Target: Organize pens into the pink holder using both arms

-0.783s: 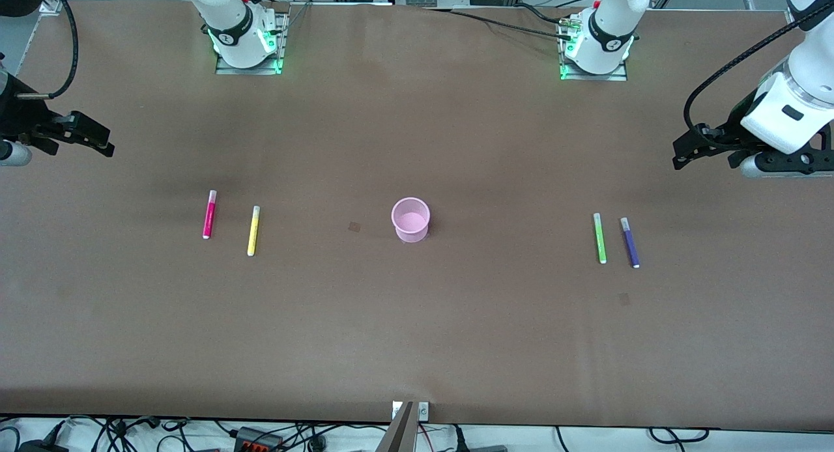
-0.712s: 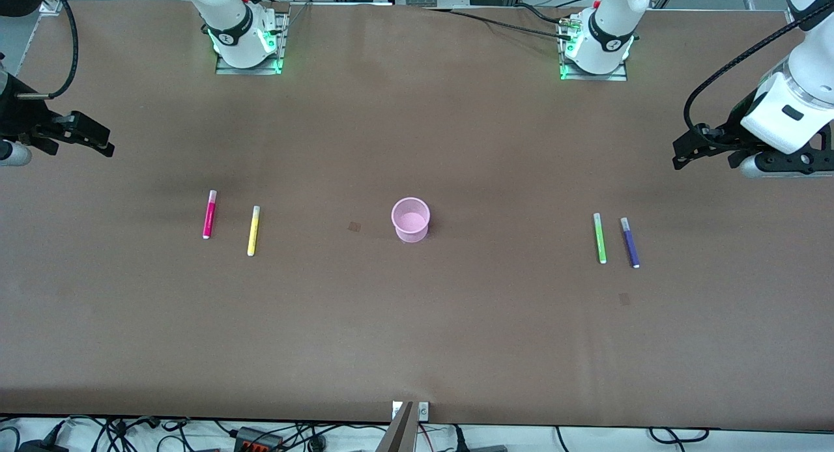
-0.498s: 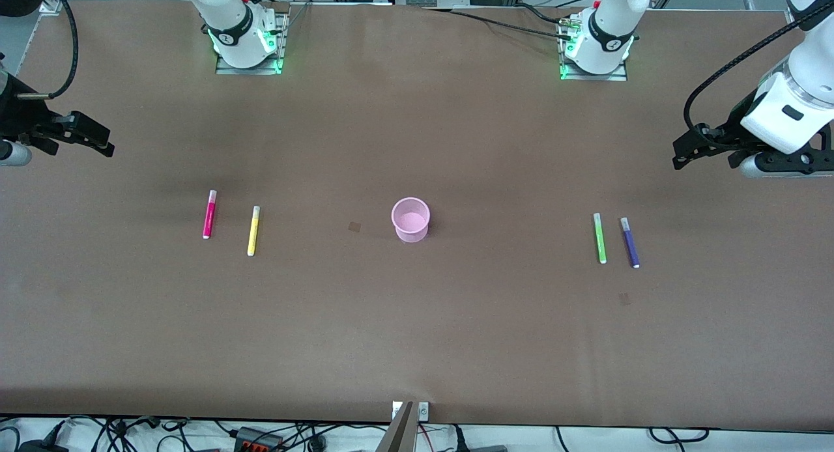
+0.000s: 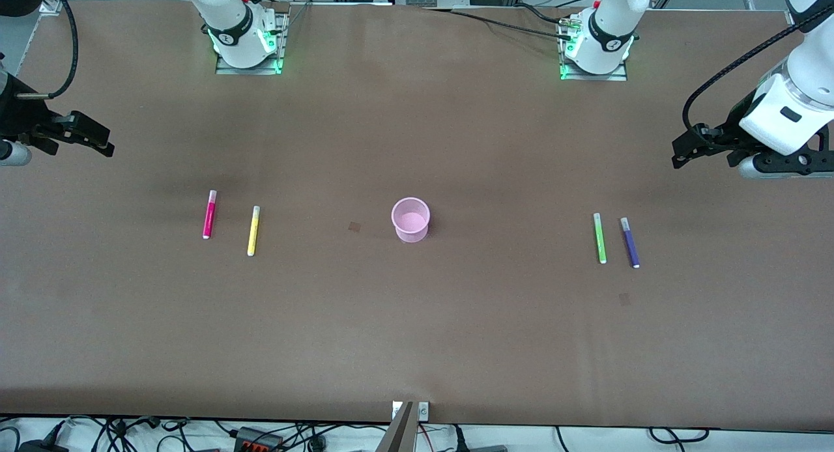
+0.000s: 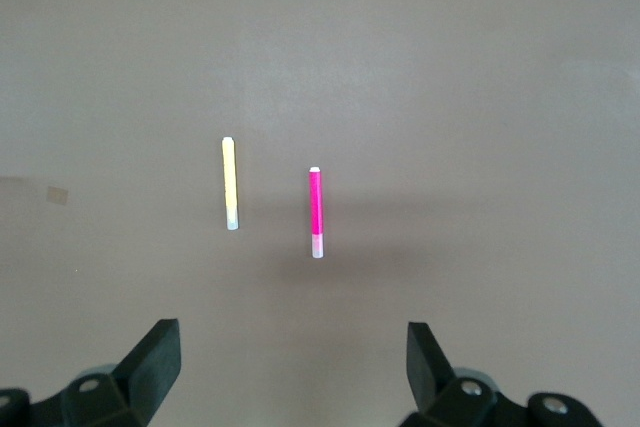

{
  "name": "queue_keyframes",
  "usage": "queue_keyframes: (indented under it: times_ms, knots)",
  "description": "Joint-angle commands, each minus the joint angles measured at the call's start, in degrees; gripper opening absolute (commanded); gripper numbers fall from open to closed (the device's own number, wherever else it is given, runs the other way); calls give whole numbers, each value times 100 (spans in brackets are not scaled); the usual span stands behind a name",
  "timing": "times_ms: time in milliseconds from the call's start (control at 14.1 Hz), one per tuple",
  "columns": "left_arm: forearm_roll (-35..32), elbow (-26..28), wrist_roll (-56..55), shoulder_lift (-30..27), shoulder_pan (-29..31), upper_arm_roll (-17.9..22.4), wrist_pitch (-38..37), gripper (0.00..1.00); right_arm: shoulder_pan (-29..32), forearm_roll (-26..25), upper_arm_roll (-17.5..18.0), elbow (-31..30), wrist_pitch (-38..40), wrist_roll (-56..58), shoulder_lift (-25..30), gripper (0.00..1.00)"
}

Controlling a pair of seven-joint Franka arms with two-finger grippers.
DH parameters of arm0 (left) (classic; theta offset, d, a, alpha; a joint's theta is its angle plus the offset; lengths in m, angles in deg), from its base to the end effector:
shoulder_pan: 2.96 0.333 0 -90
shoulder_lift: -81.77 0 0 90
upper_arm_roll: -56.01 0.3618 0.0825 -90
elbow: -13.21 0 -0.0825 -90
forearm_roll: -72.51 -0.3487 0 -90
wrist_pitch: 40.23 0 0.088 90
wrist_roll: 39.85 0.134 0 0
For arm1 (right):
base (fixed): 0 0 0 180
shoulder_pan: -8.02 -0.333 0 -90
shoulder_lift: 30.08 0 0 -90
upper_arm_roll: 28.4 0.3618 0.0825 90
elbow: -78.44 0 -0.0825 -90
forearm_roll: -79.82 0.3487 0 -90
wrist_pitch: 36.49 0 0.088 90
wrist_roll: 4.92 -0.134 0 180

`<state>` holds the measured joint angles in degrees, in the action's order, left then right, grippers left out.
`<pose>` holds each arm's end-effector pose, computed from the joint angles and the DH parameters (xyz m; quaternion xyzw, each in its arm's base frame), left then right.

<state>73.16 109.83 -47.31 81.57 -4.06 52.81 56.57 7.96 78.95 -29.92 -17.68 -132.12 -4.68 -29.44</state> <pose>0.5243 -0.0409 0.6047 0.9996 0.0282 0.0027 0.0058 0.5216 -0.0153 0.6108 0.9999 -0.0099 0.0012 0.0074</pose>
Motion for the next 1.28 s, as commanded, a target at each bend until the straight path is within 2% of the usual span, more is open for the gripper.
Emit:
queue_keyframes:
  times_ms: [0,142,356,569,854,1067,1210]
  knots:
    - [93,-82,34,98,-12,3,-188,100,67,-1,54,-65,-9,-15,68,100]
    - [128,-186,34,125,-56,3,-355,100,67,-1,54,-65,-44,-15,33,100]
    - [67,-354,104,511,22,38,-626,100,59,8,63,-65,-193,-32,-160,100]
    - [49,-354,166,967,49,73,-637,100,50,8,63,-65,-404,-15,-651,100]
    - [-56,-319,166,1671,146,82,-137,100,15,-10,116,-65,-527,3,-1161,100]
    - [-407,-266,201,2364,304,82,766,100,-161,-62,125,-83,-703,-15,-1627,100]
    - [-416,-249,420,2768,382,74,1303,100,-135,-45,125,-100,-817,-32,-2127,100]
